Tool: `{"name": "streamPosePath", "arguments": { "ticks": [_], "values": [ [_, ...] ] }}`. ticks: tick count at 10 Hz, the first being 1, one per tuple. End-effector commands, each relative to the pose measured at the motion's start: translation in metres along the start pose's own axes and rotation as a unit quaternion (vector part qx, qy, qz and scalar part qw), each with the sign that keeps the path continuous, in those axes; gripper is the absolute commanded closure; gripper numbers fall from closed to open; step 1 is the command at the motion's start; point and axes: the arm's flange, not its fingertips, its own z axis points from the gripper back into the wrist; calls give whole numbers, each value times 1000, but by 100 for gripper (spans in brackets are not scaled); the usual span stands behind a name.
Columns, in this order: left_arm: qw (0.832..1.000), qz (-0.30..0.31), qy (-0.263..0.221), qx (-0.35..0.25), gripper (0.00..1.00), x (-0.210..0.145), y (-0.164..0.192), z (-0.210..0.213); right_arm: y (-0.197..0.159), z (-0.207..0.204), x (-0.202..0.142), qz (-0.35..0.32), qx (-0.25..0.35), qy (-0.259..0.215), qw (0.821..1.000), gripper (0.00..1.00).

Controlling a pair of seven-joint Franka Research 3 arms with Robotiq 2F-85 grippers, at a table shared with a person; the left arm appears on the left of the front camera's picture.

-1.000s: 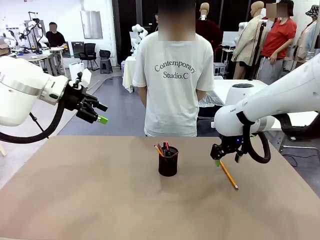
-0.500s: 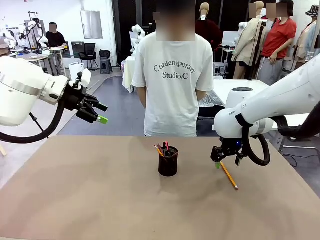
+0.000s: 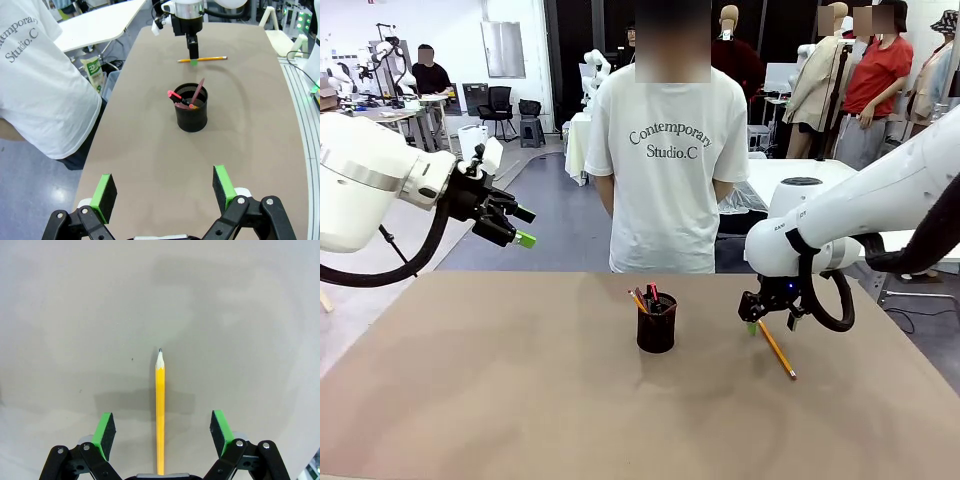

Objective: Place the pens into the pen holder.
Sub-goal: Pick up a writing instrument from the table and place it into the Pen holder.

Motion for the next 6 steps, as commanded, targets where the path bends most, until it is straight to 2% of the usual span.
{"name": "streamPosePath", "arguments": {
  "ticks": [1, 4, 5, 6],
  "values": [
    [1000, -1, -1, -3, 0, 1, 0, 1, 2, -3, 8, -24, 3, -3, 1000, 0],
    [1000, -1, -1, -3, 0, 1, 0, 1, 3, -9, 9, -23, -4, 1, 1000, 0],
    [1000, -1, -1, -3, 0, 1, 0, 1, 2, -10, 11, -18, -7, -4, 1000, 6],
    [1000, -1, -1, -3, 0, 1, 0, 1, 2, -11, 11, -14, -8, -6, 1000, 26]
  ]
}}
